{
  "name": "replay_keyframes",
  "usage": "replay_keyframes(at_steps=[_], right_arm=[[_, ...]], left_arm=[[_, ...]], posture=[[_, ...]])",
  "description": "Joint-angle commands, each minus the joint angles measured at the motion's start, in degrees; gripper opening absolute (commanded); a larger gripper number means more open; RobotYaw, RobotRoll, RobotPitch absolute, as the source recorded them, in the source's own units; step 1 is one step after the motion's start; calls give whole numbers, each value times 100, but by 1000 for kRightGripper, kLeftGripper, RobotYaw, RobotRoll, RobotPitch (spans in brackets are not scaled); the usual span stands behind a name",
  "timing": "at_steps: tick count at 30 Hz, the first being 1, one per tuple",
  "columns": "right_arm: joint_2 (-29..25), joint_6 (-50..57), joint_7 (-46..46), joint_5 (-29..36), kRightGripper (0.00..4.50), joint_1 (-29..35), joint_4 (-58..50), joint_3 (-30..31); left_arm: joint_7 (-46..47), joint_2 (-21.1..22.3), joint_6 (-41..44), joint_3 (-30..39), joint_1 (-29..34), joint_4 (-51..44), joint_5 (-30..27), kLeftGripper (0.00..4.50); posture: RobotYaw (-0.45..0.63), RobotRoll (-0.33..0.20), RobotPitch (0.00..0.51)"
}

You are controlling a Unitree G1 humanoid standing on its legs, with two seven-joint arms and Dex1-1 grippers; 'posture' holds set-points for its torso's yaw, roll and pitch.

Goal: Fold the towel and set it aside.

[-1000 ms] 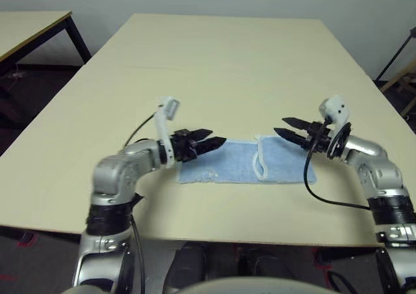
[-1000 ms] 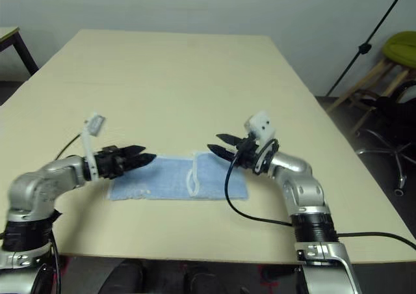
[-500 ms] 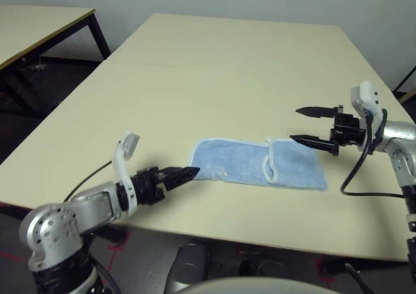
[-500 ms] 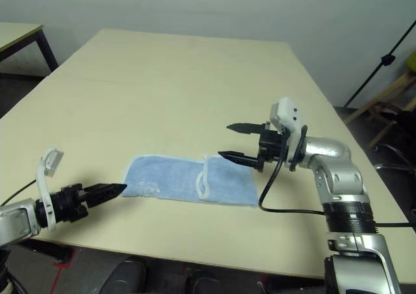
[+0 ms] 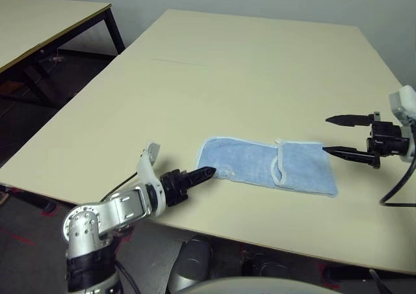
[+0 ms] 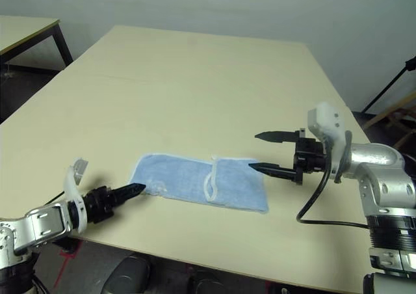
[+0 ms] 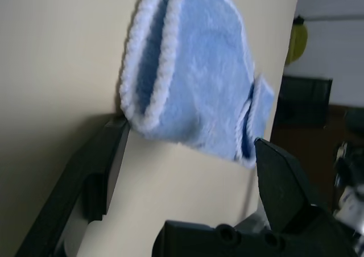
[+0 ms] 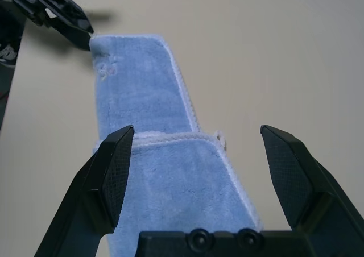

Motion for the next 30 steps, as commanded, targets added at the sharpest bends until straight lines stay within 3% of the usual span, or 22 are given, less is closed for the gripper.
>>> replay_keyframes(at_steps=[1,5,15,24,30], right_arm=[[-58,80,-85,99,4463,183,-198,-200],[-59,89,-133,123,4500,304,-261,-286],[-12,23,-140,74,4500,257,-116,-241],[85,87,-6,97,4500,276,-93,-58],[176,164,147,79,4500,266,-103,145]], left_arm=[[420,222,-507,-420,61,245,-195,4500],[514,393,-943,-714,147,225,-468,3536],[197,628,-1711,-912,248,50,-509,15],[-339,1236,-2193,-224,360,-60,-595,15],[-711,1669,-2184,101,854,-300,-722,15]], posture=[[119,0,95],[111,0,95],[128,0,94],[154,0,89],[189,0,88]])
